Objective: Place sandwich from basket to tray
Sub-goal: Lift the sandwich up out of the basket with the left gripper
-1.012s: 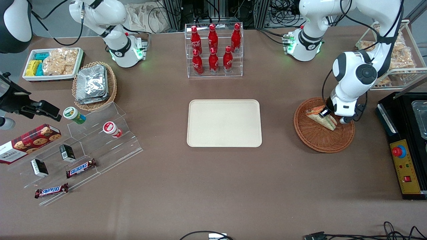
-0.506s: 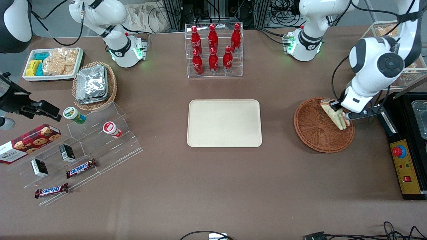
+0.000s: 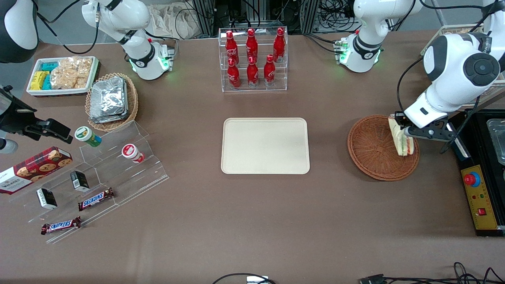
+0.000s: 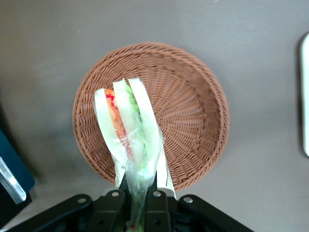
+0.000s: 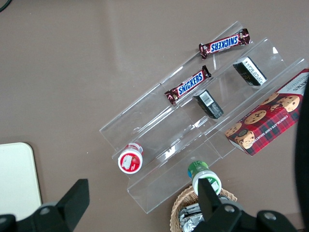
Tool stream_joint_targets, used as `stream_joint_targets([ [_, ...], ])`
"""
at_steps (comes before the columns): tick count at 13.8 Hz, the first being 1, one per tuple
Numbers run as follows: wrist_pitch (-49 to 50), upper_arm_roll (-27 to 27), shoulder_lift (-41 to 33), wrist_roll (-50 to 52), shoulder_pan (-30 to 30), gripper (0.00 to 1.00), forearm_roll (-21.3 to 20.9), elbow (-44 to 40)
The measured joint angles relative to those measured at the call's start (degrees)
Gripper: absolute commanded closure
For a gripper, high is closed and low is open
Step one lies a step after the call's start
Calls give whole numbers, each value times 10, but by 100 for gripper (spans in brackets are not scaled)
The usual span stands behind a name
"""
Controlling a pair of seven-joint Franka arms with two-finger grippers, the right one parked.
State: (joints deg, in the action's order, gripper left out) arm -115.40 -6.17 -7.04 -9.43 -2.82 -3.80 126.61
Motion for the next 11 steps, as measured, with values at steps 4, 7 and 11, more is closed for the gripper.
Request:
stream_joint_targets([
  [4,11,-6,0,-4,51,100,8,-21],
  [7,11,-7,0,12,89,100,34,-25],
  [11,-2,-9,11,99,159,100,41,-30],
])
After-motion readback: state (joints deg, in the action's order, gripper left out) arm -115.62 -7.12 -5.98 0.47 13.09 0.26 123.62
